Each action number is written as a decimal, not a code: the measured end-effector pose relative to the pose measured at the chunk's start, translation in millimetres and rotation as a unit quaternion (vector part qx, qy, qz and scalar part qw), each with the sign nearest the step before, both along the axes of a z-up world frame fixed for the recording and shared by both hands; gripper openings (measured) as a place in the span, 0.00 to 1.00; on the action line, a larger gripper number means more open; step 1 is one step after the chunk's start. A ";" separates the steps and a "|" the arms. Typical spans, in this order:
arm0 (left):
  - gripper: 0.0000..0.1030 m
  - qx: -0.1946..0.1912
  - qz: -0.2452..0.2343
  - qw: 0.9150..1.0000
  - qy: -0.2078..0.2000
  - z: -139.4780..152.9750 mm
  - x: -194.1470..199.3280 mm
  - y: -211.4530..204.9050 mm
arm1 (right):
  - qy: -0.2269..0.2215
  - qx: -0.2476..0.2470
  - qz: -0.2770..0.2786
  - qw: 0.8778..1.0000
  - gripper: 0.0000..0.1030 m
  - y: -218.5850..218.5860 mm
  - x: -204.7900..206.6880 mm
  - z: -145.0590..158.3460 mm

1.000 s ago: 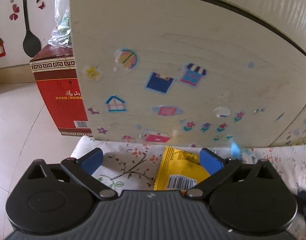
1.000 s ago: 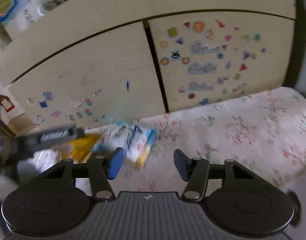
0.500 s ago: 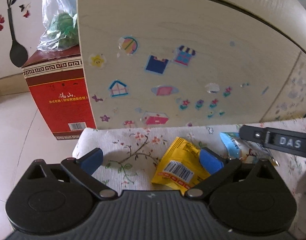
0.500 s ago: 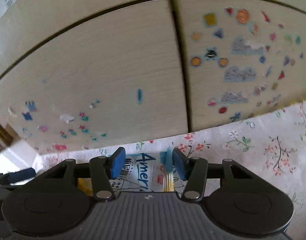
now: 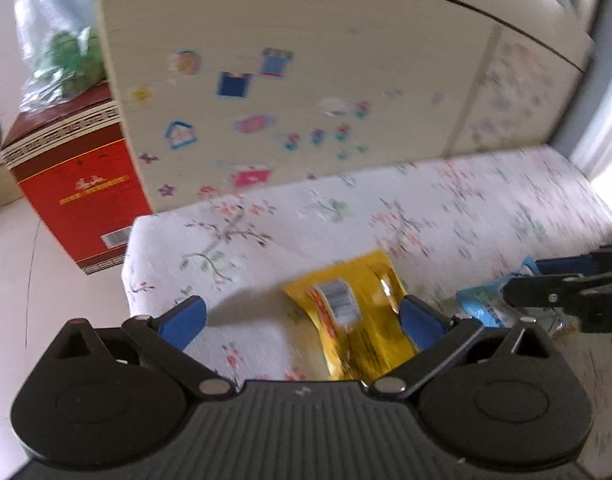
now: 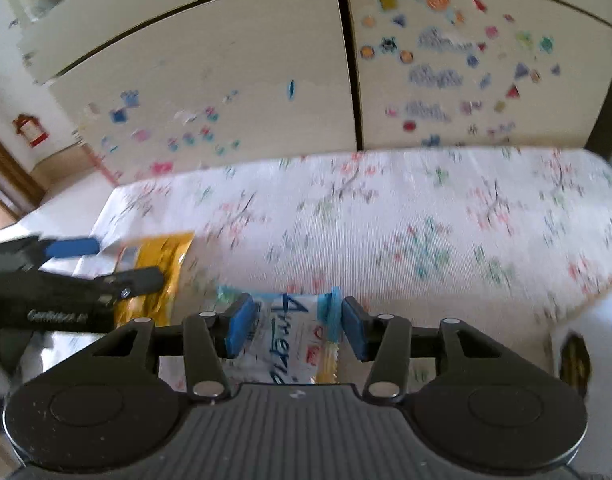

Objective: Organize snacks
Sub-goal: 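Grasp the yellow bag with the left tool while the right tool grasps the white Ameria bag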

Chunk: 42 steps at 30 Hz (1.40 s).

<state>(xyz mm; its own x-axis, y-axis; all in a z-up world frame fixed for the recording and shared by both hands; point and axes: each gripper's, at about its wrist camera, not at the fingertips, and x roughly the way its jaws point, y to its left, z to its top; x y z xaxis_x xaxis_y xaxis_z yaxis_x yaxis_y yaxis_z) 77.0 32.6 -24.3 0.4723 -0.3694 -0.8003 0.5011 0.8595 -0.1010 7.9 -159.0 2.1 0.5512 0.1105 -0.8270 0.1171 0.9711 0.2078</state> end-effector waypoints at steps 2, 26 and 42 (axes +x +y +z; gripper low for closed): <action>0.99 0.015 -0.030 0.999 0.007 1.1 -0.4 -3.7 | -0.005 0.006 0.028 1.000 0.59 -3.0 -13.8 5.7; 0.97 -0.004 -0.021 1.000 0.017 -2.3 11.8 -27.7 | -0.067 -0.105 0.285 0.950 0.95 29.4 -7.1 -18.2; 0.56 0.025 -0.016 1.000 0.000 6.8 -7.2 -14.3 | -0.030 -0.072 0.212 0.974 0.56 26.6 -33.1 -2.6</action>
<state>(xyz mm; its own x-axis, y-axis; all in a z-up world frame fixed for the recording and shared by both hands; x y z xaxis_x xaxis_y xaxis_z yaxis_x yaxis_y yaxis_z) 69.8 18.3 -17.5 0.4610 -0.3439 -0.8180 0.5277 0.8474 -0.0588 -25.3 -132.4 -0.5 0.5289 0.2239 -0.8186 -0.3094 0.9491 0.0597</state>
